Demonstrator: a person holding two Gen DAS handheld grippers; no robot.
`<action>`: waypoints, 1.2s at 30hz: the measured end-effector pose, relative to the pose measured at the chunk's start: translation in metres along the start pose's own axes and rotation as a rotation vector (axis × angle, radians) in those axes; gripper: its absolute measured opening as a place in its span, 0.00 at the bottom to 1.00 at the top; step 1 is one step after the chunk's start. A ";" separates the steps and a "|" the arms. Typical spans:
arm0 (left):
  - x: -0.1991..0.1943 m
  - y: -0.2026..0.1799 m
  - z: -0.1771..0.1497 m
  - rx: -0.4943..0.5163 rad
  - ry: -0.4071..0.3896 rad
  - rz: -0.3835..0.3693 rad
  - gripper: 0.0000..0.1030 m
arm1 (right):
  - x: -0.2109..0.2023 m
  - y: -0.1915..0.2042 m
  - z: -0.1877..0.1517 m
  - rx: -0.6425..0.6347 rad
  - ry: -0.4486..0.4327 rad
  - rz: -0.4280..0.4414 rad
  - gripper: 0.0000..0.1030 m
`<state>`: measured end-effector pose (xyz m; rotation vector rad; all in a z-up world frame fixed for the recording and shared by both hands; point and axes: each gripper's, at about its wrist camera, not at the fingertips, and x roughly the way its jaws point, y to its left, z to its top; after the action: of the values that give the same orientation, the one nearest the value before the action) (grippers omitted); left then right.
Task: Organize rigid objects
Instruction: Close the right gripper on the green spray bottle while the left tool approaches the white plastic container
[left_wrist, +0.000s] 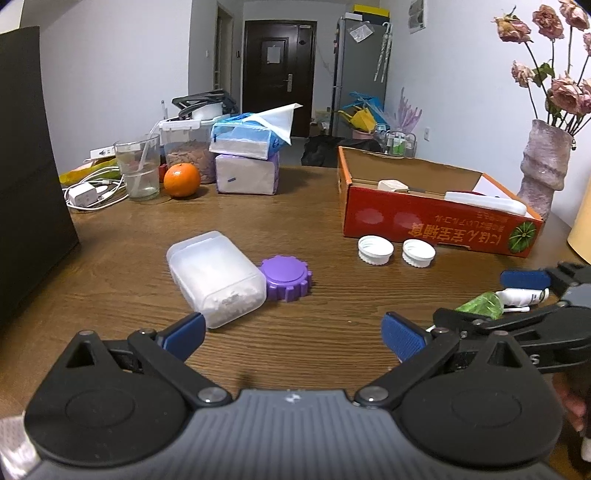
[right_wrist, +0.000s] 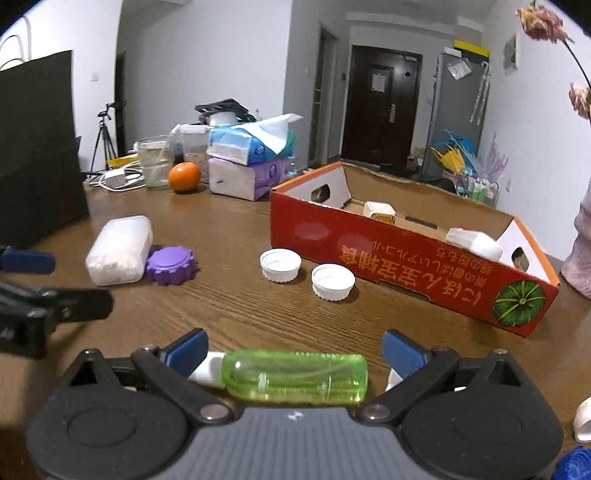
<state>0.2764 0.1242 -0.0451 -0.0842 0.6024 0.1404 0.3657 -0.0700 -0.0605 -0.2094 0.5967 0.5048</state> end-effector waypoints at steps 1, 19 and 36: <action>0.000 0.001 0.000 -0.002 0.002 0.002 1.00 | 0.005 -0.001 -0.001 0.011 0.018 0.000 0.95; 0.004 0.003 0.000 -0.005 0.008 0.015 1.00 | 0.001 -0.004 -0.018 0.377 0.052 -0.111 0.94; 0.017 0.028 0.007 -0.072 -0.001 0.098 1.00 | 0.009 -0.009 -0.021 0.339 0.062 -0.117 0.31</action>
<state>0.2900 0.1543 -0.0505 -0.1241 0.6010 0.2567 0.3666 -0.0813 -0.0822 0.0627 0.7158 0.2786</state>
